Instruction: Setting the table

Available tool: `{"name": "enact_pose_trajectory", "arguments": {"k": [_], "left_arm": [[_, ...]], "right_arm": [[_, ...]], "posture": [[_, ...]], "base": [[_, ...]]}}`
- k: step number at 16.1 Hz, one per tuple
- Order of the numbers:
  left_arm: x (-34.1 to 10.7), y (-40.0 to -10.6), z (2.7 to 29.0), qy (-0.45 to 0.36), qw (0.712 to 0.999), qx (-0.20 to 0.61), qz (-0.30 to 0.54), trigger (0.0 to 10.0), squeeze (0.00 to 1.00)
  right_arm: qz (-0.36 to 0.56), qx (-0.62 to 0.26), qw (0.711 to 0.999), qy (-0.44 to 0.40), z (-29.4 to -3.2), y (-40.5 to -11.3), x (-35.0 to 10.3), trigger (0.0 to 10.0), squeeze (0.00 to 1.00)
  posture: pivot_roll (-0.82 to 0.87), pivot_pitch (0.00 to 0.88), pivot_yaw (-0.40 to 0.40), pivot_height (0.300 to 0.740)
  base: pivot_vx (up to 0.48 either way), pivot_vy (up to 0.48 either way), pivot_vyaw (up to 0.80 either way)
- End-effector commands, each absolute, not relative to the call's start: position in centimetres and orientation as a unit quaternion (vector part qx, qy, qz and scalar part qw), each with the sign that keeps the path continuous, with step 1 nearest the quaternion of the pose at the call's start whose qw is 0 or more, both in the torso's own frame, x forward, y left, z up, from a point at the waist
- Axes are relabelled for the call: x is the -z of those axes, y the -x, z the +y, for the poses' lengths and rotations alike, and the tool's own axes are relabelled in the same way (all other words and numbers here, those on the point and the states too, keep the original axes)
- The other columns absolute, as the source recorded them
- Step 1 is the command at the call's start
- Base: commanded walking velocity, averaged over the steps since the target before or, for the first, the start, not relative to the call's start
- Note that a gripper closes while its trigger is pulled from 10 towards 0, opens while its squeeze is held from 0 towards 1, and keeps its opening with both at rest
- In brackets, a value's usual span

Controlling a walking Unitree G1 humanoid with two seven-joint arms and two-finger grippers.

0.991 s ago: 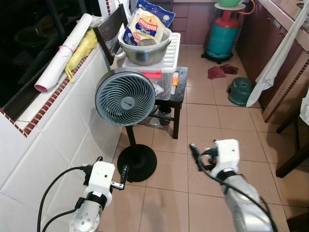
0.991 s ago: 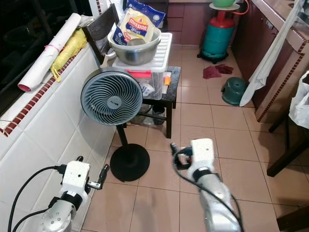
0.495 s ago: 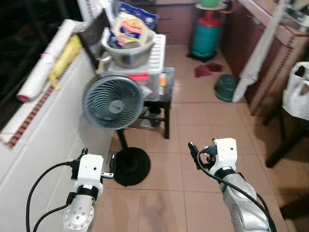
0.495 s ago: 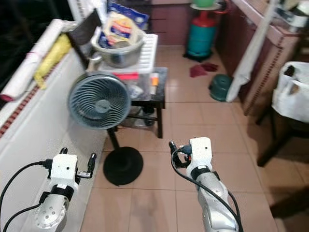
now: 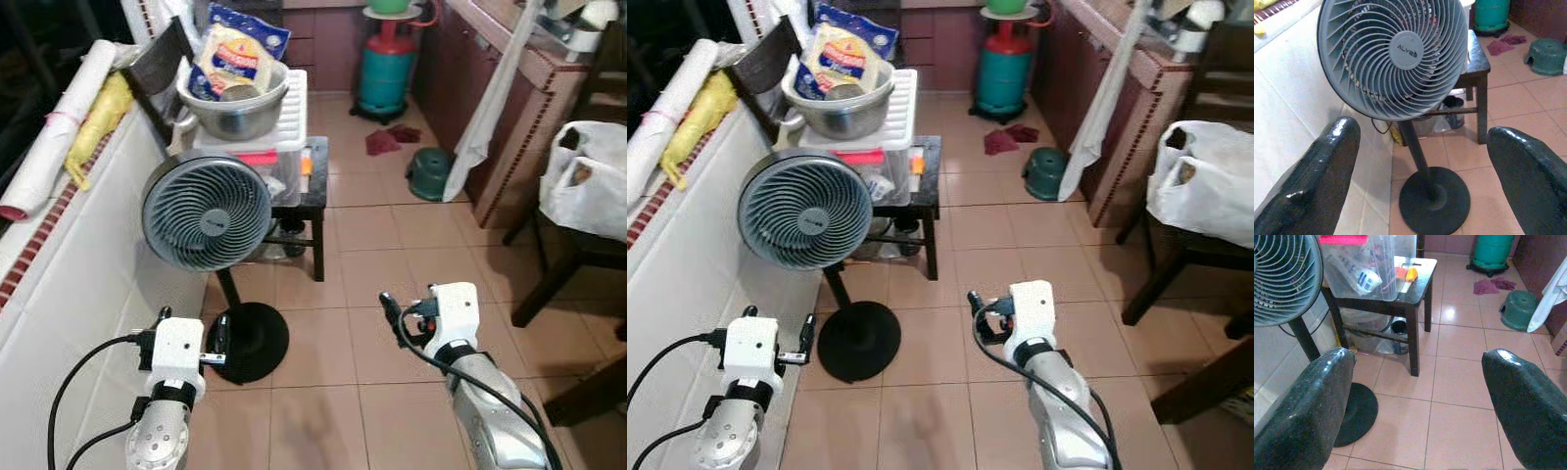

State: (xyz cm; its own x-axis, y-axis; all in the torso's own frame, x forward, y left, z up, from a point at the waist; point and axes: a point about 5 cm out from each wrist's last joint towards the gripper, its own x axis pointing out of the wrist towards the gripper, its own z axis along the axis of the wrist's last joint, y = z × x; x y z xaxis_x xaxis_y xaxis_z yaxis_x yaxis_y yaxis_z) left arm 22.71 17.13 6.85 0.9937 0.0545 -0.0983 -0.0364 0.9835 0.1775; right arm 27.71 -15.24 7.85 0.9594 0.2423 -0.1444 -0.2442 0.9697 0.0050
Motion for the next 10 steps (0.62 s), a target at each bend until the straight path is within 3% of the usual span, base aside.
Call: {"name": "enact_pose_trajectory", "arguments": {"k": [1, 10], "left_arm": [[-6.41, -22.55, 17.31, -0.085, 0.994, -0.026, 0.065, 10.0, 0.00], [-6.45, -22.81, 16.90, -0.081, 0.995, -0.017, 0.064, 10.0, 0.00]], "right_arm": [[0.069, -0.127, 0.989, 0.003, -15.12, -27.65, -8.15, 10.0, 0.00], [0.071, -0.119, 0.990, -0.005, -15.39, -27.41, -8.21, 10.0, 0.00]], "posture": [[-0.15, 0.089, 0.043, 0.740], [-0.17, 0.098, 0.056, 0.740]], "base": [[0.000, 0.000, -0.79], [0.000, 0.000, -0.79]]}}
